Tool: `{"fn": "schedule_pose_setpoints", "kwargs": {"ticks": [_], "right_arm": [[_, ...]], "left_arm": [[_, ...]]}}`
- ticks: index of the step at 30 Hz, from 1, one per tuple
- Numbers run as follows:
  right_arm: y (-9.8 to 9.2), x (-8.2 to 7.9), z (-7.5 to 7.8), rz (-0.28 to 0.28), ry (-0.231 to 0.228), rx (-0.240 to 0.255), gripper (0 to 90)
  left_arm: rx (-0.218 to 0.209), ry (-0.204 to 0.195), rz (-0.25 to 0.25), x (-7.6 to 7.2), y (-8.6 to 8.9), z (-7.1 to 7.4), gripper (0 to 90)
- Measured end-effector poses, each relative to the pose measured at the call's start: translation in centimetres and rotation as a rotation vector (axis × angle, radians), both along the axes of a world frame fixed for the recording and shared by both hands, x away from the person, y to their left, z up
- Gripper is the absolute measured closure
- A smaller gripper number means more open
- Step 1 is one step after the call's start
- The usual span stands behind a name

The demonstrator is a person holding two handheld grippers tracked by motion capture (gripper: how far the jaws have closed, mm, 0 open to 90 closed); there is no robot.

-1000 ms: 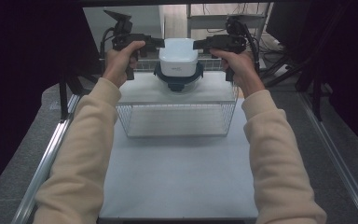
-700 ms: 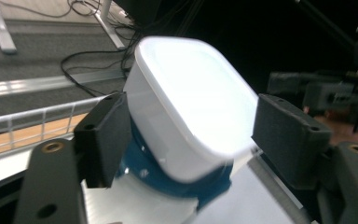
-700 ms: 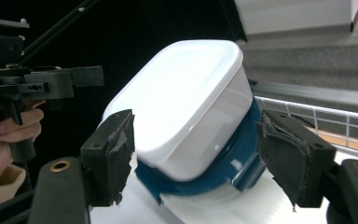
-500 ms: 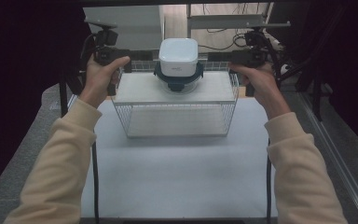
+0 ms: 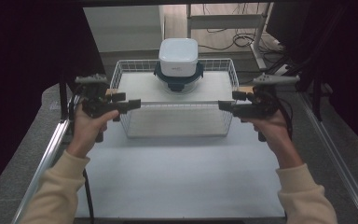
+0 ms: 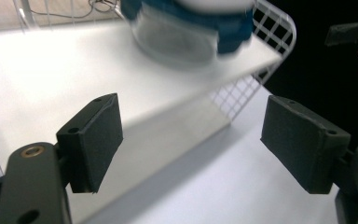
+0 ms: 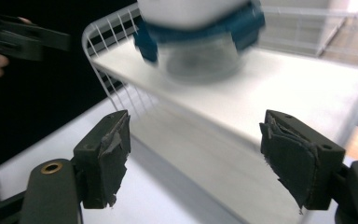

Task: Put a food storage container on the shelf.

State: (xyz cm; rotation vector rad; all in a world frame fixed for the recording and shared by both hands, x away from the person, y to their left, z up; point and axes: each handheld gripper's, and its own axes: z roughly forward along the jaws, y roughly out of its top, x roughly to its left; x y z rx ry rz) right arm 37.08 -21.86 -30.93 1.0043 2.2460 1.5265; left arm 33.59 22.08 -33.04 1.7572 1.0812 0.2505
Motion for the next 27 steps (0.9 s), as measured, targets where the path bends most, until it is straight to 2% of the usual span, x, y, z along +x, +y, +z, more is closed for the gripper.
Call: {"fn": "schedule_pose_setpoints", "kwargs": {"ticks": [2,3,4,8,12,14,16,17,21,23,27], "right_arm": [[-0.5,-1.1,-1.7,-0.011,-0.008,-0.014,23.5],[-0.5,-1.1,-1.7,-0.011,-0.008,-0.014,23.5],[-1.0,-1.9,-3.5,-0.016,-0.003,-0.030,23.5],[-1.9,-3.3,-7.1,-0.026,0.029,-0.034,23.5],[-2.4,-4.2,-10.3,-0.029,0.054,-0.056,23.2],[-2.5,-4.4,-11.7,-0.037,0.076,-0.073,23.2],[-2.3,-4.3,-12.7,-0.026,0.105,-0.101,22.3],[-2.3,-4.2,-12.9,-0.028,0.100,-0.117,22.2],[-2.2,-4.3,-12.5,-0.028,0.072,-0.090,22.2],[-2.1,-4.3,-12.5,-0.025,0.065,-0.082,21.8],[-1.9,-3.9,-12.9,-0.005,0.080,-0.078,19.5]], "left_arm": [[0.000,0.000,0.005,-1.3,0.1,-1.8,20.3],[0.000,0.000,0.005,-1.3,0.1,-1.8,20.3],[0.008,0.020,-0.001,-2.0,-0.1,-3.5,20.3],[0.026,0.060,-0.016,-3.4,-0.4,-7.5,20.8],[0.071,0.099,-0.023,-4.2,-0.8,-10.7,20.7],[0.072,0.126,-0.031,-4.4,-0.9,-11.8,20.8],[0.077,0.136,-0.023,-4.4,-0.8,-12.4,20.7],[0.080,0.137,-0.022,-4.4,-0.8,-12.4,20.8],[0.064,0.125,-0.014,-4.4,-0.4,-12.3,20.9],[0.071,0.123,-0.014,-4.5,-0.4,-12.5,20.9],[0.103,0.133,-0.014,-4.5,-0.7,-13.1,20.4]]}}
